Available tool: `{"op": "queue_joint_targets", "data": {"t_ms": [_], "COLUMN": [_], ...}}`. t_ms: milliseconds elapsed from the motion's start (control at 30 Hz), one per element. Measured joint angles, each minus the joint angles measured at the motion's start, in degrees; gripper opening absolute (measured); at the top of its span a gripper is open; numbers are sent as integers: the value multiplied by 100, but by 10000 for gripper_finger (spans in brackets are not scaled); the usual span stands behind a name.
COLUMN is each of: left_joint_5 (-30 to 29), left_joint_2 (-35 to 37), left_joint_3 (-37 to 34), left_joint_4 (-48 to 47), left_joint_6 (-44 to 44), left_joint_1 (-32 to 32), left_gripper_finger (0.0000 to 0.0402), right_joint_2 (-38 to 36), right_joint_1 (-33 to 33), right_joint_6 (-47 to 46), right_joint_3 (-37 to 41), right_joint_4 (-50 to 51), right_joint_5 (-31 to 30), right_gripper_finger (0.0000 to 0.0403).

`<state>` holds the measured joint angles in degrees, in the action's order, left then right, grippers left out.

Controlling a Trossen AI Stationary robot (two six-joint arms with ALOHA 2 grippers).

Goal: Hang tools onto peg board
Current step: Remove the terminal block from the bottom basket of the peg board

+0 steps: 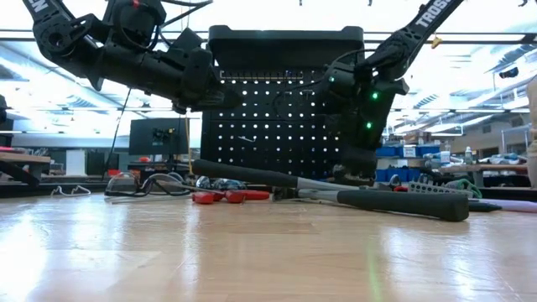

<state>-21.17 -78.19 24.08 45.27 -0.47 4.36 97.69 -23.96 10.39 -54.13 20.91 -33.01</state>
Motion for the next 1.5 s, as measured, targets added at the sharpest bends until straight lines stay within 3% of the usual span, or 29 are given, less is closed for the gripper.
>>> {"op": "queue_joint_targets", "data": {"t_ms": [200, 433, 567, 633, 800, 1100, 1500], "left_joint_5": [-2, -2, -2, -2, 85, 332, 346], "left_joint_2": [0, 0, 1, 0, 0, 0, 0], "left_joint_3": [0, 0, 0, 0, 0, 0, 1], "left_joint_4": [-9, -35, -89, -99, -103, -6, -12], "left_joint_6": [-23, -90, -131, -149, -308, -452, -623], "left_joint_1": [0, -2, -2, -2, -2, -2, -3], "left_gripper_finger": [206, 206, 206, 206, 206, 206, 206], "right_joint_2": [-515, -1050, -1537, -1836, -2276, -2393, -2572], "right_joint_1": [79, 296, 577, 737, 938, 1536, 2013], "right_joint_6": [-97, -330, -875, -1268, -2427, -3137, -3636], "right_joint_3": [2, 2, 2, 2, 0, 925, 1147], "right_joint_4": [321, 631, 1326, 1779, 2967, 3211, 3133], "right_joint_5": [165, 200, 198, 459, 1790, 1707, 1615], "right_gripper_finger": [66, 49, 49, 50, 67, 54, 180]}}
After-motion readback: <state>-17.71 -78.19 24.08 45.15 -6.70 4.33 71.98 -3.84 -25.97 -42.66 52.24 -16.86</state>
